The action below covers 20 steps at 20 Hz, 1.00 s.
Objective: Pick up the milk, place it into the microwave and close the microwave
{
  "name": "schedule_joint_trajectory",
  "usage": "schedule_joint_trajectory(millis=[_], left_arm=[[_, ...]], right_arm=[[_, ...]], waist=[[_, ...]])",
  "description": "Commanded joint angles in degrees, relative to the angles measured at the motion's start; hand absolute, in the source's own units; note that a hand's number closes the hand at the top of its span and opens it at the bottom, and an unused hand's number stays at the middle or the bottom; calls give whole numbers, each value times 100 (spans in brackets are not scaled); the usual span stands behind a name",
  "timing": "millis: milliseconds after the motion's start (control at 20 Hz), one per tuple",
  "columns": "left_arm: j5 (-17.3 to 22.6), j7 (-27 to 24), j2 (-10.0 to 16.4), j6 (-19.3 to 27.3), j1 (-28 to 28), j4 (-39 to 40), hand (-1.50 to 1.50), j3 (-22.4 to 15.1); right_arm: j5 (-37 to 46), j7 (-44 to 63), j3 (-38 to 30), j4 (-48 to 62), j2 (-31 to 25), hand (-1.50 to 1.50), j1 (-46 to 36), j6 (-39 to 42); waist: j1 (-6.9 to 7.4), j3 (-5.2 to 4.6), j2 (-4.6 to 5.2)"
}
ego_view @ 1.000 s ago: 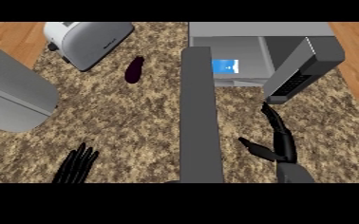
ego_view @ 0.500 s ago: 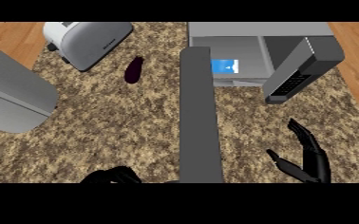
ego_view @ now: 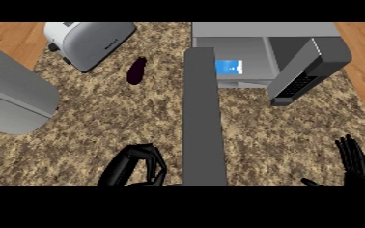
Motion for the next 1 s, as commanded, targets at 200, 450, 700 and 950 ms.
schedule_joint_trajectory(millis=[200, 450, 700, 950], left_arm=[[-626, 375, 159, -235, -1128, 1237, 150, -519], [-526, 970, -33, -565, -1806, 1935, 150, -1151], [-213, 692, -34, 381, -2183, 2710, 150, -2507], [828, 568, -34, 1288, -2781, 2822, 150, -3528]], right_arm=[[-333, 142, -160, -167, -428, -150, 100, 705], [-356, -211, -122, -137, -413, -150, 305, 847], [-473, -39, -103, -413, -542, -150, 278, 958], [-351, -338, 105, -315, -697, -150, 259, 1342]], waist=[[-77, 0, 10], [-91, 5, 17], [-120, -4, 18], [-291, -2, 55]])
